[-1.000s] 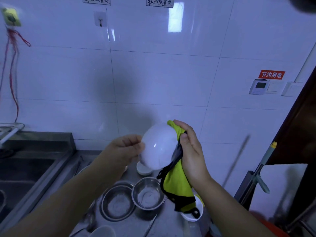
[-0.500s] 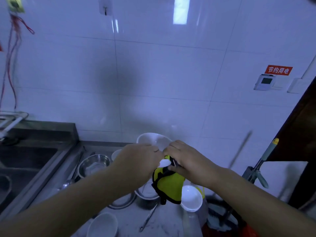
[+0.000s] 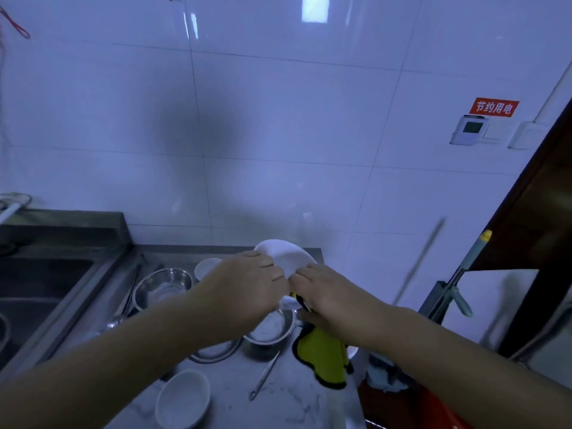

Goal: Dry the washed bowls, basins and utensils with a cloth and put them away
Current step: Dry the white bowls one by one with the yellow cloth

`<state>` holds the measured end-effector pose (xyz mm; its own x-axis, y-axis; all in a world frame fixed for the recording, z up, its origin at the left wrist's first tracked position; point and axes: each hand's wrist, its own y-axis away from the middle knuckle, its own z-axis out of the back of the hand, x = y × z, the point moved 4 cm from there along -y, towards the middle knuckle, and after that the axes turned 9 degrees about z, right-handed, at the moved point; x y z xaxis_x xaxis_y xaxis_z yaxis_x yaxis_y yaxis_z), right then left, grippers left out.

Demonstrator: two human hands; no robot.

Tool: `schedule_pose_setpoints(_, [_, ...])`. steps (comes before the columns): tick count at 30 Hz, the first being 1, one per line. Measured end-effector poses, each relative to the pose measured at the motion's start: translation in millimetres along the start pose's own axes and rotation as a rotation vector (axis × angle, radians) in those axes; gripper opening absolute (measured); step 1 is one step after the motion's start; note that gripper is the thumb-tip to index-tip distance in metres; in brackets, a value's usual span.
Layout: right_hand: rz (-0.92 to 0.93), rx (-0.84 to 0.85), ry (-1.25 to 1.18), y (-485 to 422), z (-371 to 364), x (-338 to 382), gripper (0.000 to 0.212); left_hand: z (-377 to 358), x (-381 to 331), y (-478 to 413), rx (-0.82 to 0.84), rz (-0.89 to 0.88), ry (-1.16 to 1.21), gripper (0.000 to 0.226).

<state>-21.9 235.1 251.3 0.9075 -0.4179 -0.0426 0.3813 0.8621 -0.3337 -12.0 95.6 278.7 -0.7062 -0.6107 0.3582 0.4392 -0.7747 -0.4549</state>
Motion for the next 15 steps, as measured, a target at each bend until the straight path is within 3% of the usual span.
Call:
schedule_pose_setpoints(5, [-0.012, 0.029, -0.007, 10, -4, -6, 0.027, -12, 6, 6, 0.006, 0.07, 0.167, 0.011])
schedule_pose_setpoints(9, [0.022, 0.004, 0.082, 14, 11, -9, 0.018, -17, 31, 10, 0.061, -0.013, 0.079, 0.009])
schedule_pose_setpoints(15, [-0.025, 0.001, 0.12, 16, -11, -1, 0.043, -11, 2, 13, 0.023, 0.001, 0.071, 0.016])
